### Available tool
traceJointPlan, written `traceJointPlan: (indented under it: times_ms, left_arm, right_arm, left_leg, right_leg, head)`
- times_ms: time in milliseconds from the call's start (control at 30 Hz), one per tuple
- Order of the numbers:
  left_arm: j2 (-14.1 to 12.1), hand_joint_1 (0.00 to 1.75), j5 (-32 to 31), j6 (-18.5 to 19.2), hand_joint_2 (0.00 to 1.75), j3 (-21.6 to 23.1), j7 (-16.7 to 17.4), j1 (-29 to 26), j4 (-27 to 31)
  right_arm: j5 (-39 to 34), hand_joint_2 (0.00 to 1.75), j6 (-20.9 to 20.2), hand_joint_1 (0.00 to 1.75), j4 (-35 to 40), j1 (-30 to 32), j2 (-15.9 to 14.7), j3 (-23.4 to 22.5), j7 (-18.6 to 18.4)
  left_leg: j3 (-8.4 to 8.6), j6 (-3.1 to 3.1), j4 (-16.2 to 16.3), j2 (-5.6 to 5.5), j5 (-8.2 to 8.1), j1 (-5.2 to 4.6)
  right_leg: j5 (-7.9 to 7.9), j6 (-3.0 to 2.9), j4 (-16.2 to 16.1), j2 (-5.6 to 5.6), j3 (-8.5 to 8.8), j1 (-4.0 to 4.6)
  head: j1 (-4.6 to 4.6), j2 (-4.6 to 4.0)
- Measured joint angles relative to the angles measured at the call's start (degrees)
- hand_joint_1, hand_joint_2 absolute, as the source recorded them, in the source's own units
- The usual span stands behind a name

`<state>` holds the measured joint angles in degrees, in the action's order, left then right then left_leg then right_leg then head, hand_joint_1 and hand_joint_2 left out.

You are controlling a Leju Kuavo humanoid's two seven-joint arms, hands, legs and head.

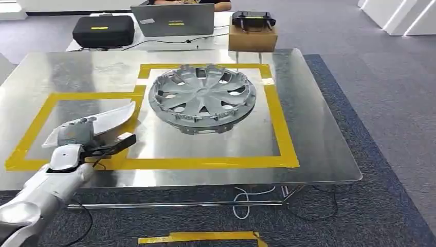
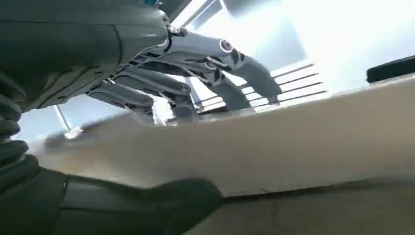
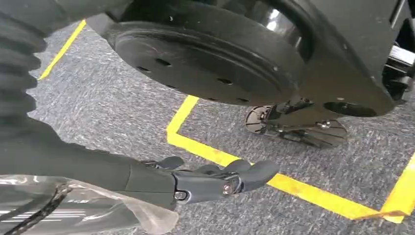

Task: Take the parts from the cabinet and place them on the table.

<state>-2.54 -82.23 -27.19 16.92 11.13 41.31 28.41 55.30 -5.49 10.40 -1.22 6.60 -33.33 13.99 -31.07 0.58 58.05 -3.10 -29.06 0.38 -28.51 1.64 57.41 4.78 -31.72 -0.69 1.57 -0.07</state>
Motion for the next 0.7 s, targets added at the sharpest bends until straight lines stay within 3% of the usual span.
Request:
traceJointPlan:
  times_ms: [33, 67, 133, 200, 333, 400, 467, 500, 633, 667, 700]
  left_arm:
    - [0.0, 0.0, 0.0, -0.3, 1.75, 0.0, 0.0, 0.0, -0.1]
    - [0.0, 0.0, 0.0, -0.9, 0.0, 0.0, 0.2, 0.0, -0.2]
    - [-0.2, 0.0, 0.0, -2.5, 0.0, 0.0, 0.4, 0.0, -0.3]
    - [-0.3, 0.0, 1.5, -5.3, 0.0, 0.0, -1.6, -0.1, -0.3]
    - [-0.4, 0.0, 2.5, -7.0, 0.0, 0.0, -3.2, -0.3, -0.3]
    - [-0.4, 0.0, 5.2, -9.6, 0.0, -0.5, -6.0, -1.0, 0.2]
    - [0.4, 0.0, 8.9, -11.9, 0.0, -2.7, -14.3, -5.0, 6.3]
    - [1.5, 0.0, 11.2, -12.6, 0.0, -5.3, -21.1, -7.7, 12.3]
    - [7.6, 0.0, 25.0, -13.1, 0.0, -11.1, -43.0, -21.6, 34.0]
    - [9.5, 0.0, 29.3, -13.1, 0.0, -11.5, -47.8, -26.0, 41.6]
    - [10.5, 0.0, 31.9, -13.1, 0.0, -11.5, -50.0, -29.4, 48.1]
  right_arm:
    - [0.0, 0.0, 0.0, 0.0, 0.0, 0.0, 0.0, 0.0, 0.0]
    - [0.0, 0.0, 0.0, 0.0, 0.0, 0.0, 0.0, 0.0, 0.0]
    - [-0.2, 0.0, 0.0, 0.0, 0.0, 0.1, 0.0, 0.0, 0.0]
    - [-0.4, 0.0, 0.1, 0.0, -0.1, 0.3, 0.0, 0.0, -0.2]
    - [-0.5, 0.0, 0.1, 0.0, -0.2, 0.4, 0.0, 0.0, -0.2]
    - [-0.8, 0.0, 0.2, 0.0, -0.2, 0.4, 0.0, 0.0, -0.3]
    - [-1.4, 0.0, 0.4, 0.0, -0.4, 0.6, 0.0, 0.0, -0.3]
    - [-1.9, 0.0, 0.7, 0.0, -0.5, 0.7, 0.0, -0.1, -0.2]
    - [-3.6, 0.0, 4.3, 0.0, -1.0, 1.0, 0.9, -0.6, 0.2]
    - [-3.8, 0.0, 5.3, 0.0, -1.4, 1.1, 1.2, -0.8, 0.2]
    - [-4.0, 0.0, 5.9, 0.0, -1.7, 1.2, 1.4, -1.0, 0.1]
  left_leg:
    - [-0.01, 0.0, 0.0, 0.0, 0.0, 0.0]
    - [-0.02, 0.0, 0.0, 0.0, 0.0, 0.0]
    - [-0.02, 0.0, 0.0, 0.0, 0.0, 0.0]
    - [-0.02, 0.0, 0.0, 0.0, 0.0, 0.0]
    - [-0.02, 0.0, 0.0, 0.0, 0.0, 0.0]
    - [-0.01, 0.0, 0.0, 0.01, 0.0, 0.0]
    - [0.05, 0.0, 0.0, 0.05, -0.01, -0.05]
    - [0.04, 0.01, 0.0, 0.03, -0.01, -0.07]
    - [0.02, -0.01, 0.0, 0.31, -0.2, -0.12]
    - [0.0, -0.01, 0.0, 0.49, -0.3, -0.13]
    - [0.01, 0.02, 0.0, 0.55, -0.37, -0.14]
  right_leg:
    - [0.0, 0.0, 0.0, 0.0, -0.01, 0.0]
    - [0.0, 0.0, 0.0, 0.0, -0.02, 0.0]
    - [0.0, 0.0, 0.0, 0.0, -0.02, 0.0]
    - [0.0, 0.0, 0.0, 0.0, -0.01, 0.0]
    - [0.0, 0.0, 0.0, 0.0, -0.01, 0.0]
    - [0.0, 0.0, 0.0, 0.01, -0.01, -0.01]
    - [0.0, 0.0, 0.0, 0.1, -0.01, -0.06]
    - [-0.02, 0.01, 0.0, 0.05, -0.05, -0.08]
    - [-0.1, 0.01, 0.0, 0.38, -0.06, -0.15]
    - [-0.11, 0.03, 0.0, 0.51, -0.13, -0.16]
    - [-0.16, 0.09, 0.0, 0.55, -0.16, -0.16]
  head:
    - [0.02, 0.0]
    - [0.0, 0.0]
    - [0.02, 0.0]
    - [0.0, 0.0]
    - [0.02, 0.0]
    - [0.02, 0.0]
    - [-0.07, 0.0]
    - [-0.04, 0.0]
    - [0.02, 0.0]
    - [0.04, 0.0]
    - [0.02, 0.0]
